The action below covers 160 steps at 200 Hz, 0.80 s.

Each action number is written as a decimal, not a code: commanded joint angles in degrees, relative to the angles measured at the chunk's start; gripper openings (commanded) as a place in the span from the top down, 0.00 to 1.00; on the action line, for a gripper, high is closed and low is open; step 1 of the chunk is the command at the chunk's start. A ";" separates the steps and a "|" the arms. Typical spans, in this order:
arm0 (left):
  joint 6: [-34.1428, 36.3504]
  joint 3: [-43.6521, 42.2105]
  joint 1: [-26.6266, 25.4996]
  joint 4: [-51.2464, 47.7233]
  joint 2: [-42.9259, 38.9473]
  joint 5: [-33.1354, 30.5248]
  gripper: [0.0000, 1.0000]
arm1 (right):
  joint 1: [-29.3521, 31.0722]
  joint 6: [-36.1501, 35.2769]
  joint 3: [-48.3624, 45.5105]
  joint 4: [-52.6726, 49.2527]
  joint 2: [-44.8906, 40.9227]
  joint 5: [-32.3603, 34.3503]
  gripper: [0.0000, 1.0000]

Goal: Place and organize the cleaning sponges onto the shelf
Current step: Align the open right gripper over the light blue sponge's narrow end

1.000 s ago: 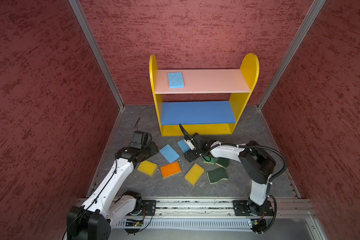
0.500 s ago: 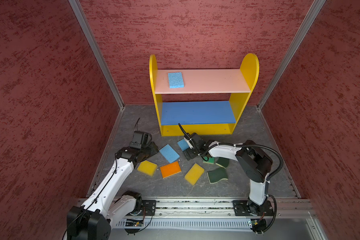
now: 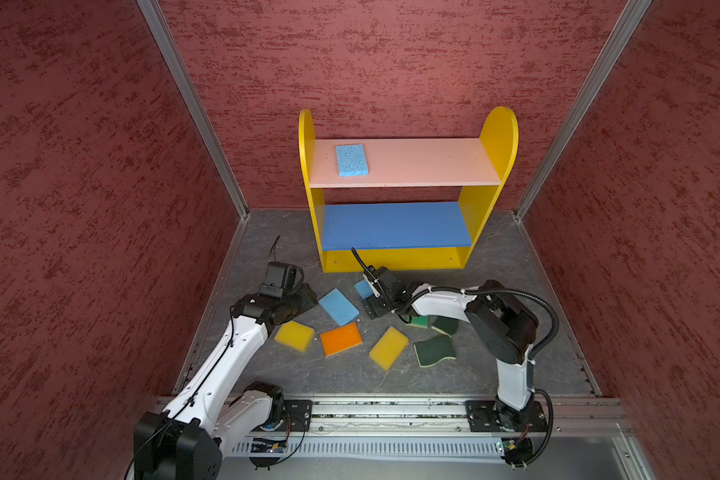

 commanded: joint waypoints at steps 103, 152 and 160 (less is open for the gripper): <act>-0.73 -1.40 0.58 -0.35 -1.93 0.23 0.40 | 0.61 -1.38 -5.48 -7.69 -0.44 5.19 0.13; -1.09 -1.70 0.67 0.09 -1.88 0.45 0.40 | 0.61 -2.44 -5.13 -7.91 -0.27 4.32 0.13; -1.04 -1.53 0.67 0.01 -1.92 0.51 0.40 | 0.59 -2.53 -5.28 -7.87 -0.33 3.64 0.13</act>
